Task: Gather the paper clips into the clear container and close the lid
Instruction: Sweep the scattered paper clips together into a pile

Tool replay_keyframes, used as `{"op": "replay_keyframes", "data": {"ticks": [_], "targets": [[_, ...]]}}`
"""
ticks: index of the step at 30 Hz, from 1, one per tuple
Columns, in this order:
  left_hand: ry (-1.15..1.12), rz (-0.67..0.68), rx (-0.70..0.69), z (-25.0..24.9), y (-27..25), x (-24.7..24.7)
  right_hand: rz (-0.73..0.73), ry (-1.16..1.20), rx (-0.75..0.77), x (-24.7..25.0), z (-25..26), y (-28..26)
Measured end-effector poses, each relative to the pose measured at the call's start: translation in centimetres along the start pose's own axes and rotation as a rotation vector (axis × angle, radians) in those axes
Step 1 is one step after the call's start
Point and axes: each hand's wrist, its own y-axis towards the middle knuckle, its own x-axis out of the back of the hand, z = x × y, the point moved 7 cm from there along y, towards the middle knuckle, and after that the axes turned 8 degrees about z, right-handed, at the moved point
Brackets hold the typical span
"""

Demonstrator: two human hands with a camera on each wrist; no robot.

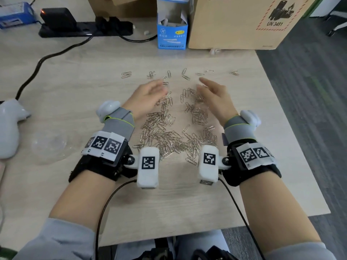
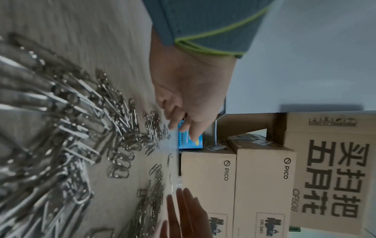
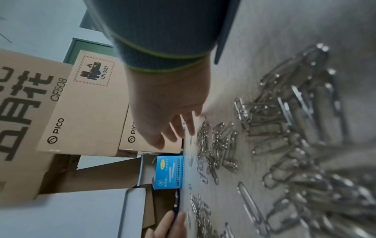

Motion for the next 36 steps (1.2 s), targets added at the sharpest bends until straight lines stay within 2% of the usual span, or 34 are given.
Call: {"op": "replay_keyframes", "data": {"ticks": [2,4,6,8,10,12,18,22,24,26,32,36], "targets": [[-0.001,-0.137,-0.064,-0.5,0.5,1.7,-0.132,0.039,0.009,1.4,0.1,0.4],[0.116,-0.266,-0.057,-0.2,1.4,3.7,-0.209,-0.040,0.003,2.7,0.0,1.5],[0.296,-0.347,0.051,0.7,2.3,5.3,-0.236,-0.256,-0.063,3.9,-0.5,3.1],[0.447,-0.365,0.173,1.7,3.3,6.2,-0.237,-0.410,-0.176,4.8,-1.3,4.4],[0.521,-0.326,0.247,2.4,4.1,6.2,-0.222,-0.486,-0.241,5.0,-1.7,5.3],[0.571,-0.255,0.255,2.6,4.9,5.3,-0.149,-0.557,-0.225,4.2,-1.5,5.8],[0.579,-0.047,0.061,0.9,5.7,1.0,0.150,-0.657,-0.041,-1.0,0.0,5.2],[0.404,0.068,-0.033,0.2,5.3,-0.5,0.216,-0.577,0.039,-2.2,1.0,4.4],[0.276,0.049,-0.080,-0.2,5.2,-0.4,0.227,-0.467,0.038,-2.2,1.3,4.3],[0.279,-0.006,-0.094,-0.5,5.4,-0.2,0.233,-0.402,0.019,-2.4,1.3,4.6],[0.546,0.052,-0.042,-1.1,6.5,-1.4,0.348,-0.634,0.004,-4.5,1.7,6.5],[0.534,0.117,-0.085,-0.6,5.7,-1.4,0.382,-0.646,0.063,-4.8,1.1,5.3]]}}
